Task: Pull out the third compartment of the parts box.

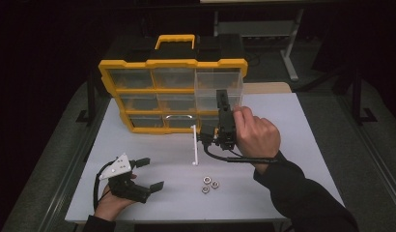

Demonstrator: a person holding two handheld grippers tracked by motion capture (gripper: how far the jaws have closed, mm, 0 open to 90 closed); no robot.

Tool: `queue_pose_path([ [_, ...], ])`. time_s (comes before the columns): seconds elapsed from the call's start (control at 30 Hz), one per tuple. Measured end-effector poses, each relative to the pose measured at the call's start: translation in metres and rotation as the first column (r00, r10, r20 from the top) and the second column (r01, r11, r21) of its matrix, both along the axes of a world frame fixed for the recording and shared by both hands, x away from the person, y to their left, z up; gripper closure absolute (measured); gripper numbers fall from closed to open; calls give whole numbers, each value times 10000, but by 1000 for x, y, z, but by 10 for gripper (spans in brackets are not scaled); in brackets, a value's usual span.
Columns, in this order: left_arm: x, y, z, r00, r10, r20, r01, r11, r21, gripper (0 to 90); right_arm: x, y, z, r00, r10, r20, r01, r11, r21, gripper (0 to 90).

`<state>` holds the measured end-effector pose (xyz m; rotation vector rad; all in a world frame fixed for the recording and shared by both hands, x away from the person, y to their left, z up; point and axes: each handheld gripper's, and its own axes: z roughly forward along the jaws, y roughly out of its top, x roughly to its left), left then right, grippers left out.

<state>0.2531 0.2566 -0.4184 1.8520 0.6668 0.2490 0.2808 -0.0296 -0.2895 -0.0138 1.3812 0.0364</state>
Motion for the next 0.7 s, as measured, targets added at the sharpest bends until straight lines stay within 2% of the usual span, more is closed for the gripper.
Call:
queue_pose_path([
  [0.13,0,0,0,10000,12,2,-12,10000,-16,0,-1,-2,0,9997,90,207,-92,9999,51,588],
  [0.3,0,0,0,10000,13,-13,-13,10000,-8,0,-3,-4,-5,9996,118,266,-127,9994,333,459],
  [0.33,0,0,0,10000,4,0,-4,10000,0,0,-3,-5,-5,9993,171,343,-177,9997,159,437],
  [0.37,0,0,0,10000,-8,30,8,10000,22,0,-4,-5,-7,9992,221,322,-234,9989,411,411],
  [0.47,0,0,0,10000,20,25,-20,10000,-8,0,-6,-6,-8,9988,318,362,-334,9985,443,380],
  [0.5,0,0,0,10000,15,34,-15,10000,-1,0,-7,-7,-7,9987,369,353,-376,9991,193,371],
  [0.53,0,0,0,10000,23,29,-23,10000,-10,0,-8,-7,-7,9985,356,413,-363,9992,171,369],
  [0.7,0,0,0,10000,-10,57,10,10000,29,0,-14,-9,-10,9990,393,226,-406,9976,568,369],
])
